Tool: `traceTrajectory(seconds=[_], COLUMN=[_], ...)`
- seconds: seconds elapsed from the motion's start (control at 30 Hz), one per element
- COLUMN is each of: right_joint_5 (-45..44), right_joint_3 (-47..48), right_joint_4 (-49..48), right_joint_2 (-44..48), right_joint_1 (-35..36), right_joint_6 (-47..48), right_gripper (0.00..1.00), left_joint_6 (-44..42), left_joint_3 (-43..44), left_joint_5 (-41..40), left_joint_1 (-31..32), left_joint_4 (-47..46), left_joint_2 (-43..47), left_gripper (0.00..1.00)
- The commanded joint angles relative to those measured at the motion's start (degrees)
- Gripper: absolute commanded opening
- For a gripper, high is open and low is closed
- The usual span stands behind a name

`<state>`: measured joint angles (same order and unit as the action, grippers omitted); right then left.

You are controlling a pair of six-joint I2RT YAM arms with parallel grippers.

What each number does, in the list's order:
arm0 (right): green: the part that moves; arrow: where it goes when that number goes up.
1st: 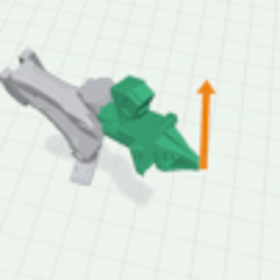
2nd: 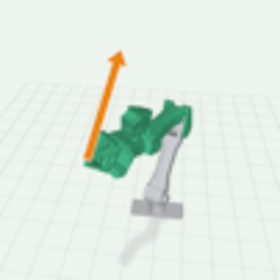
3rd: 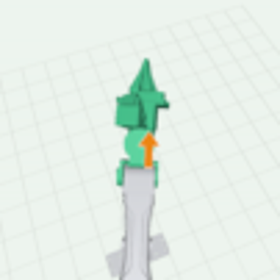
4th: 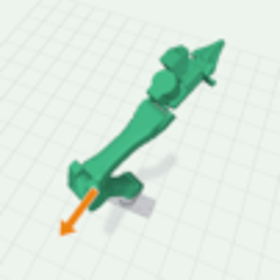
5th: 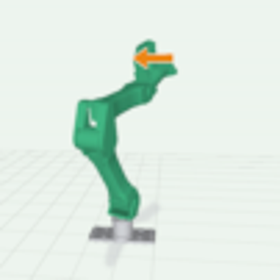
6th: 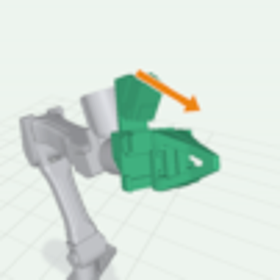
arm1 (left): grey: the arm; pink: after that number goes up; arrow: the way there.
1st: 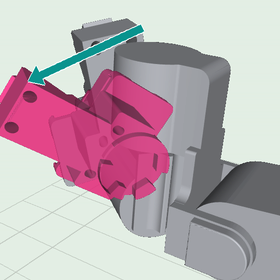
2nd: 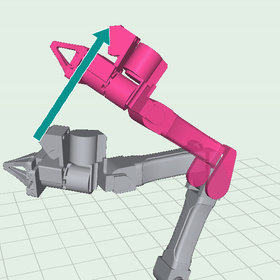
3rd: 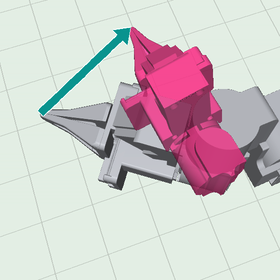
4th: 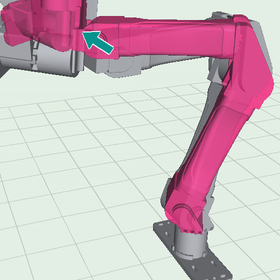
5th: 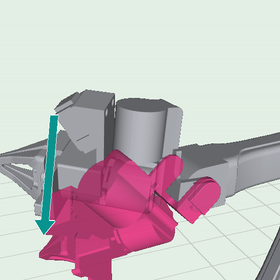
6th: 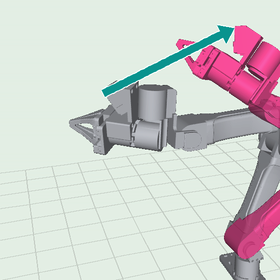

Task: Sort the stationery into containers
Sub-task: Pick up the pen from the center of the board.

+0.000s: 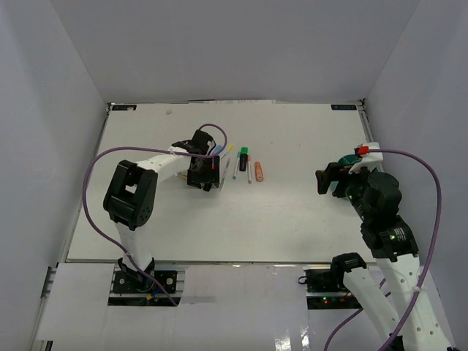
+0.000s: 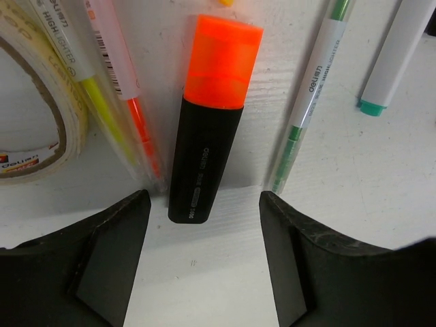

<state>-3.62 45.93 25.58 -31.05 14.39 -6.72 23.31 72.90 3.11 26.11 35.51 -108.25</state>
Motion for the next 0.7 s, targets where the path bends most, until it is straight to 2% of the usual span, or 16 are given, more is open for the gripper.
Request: traceTrajectory(seconds=[0.0,0.3,0.5,0.53,0.67], right_joint_5=[0.7,0.5,0.6,0.5,0.9], right_joint_3=[-0.5,-0.7,-0.6,-0.6,-0.6], right_joint_4=[-2.2,-2.2,-2.2,-2.1,-2.0], right_joint_2=[0.6,1.0,1.3,1.3,1.3], right_joint_1=[0.4,0.4,0.4,0.4,0.4], right_joint_6=[0.3,0.3,0.3,0.3,0.3], right_gripper=[0.9,0.9,0.9,0.9,0.9], left_joint_6=[-1.0,-1.2,-1.0,-0.9,-0.4], left_joint_3=[0.3,-0.1,-0.7,-0.7,-0.8], left_joint_5=[-0.8,-1.4,-2.3,-4.4,-5.0], left_joint_1=[0.3,2.0,2.9,3.1,3.9], left_joint_4=[-0.7,0.4,1.5,1.6,1.9], left_joint_2=[-2.3,-2.8,-2.8,-2.6,-2.1], left_gripper=[0.75,0.59,0.45,0.39,0.33])
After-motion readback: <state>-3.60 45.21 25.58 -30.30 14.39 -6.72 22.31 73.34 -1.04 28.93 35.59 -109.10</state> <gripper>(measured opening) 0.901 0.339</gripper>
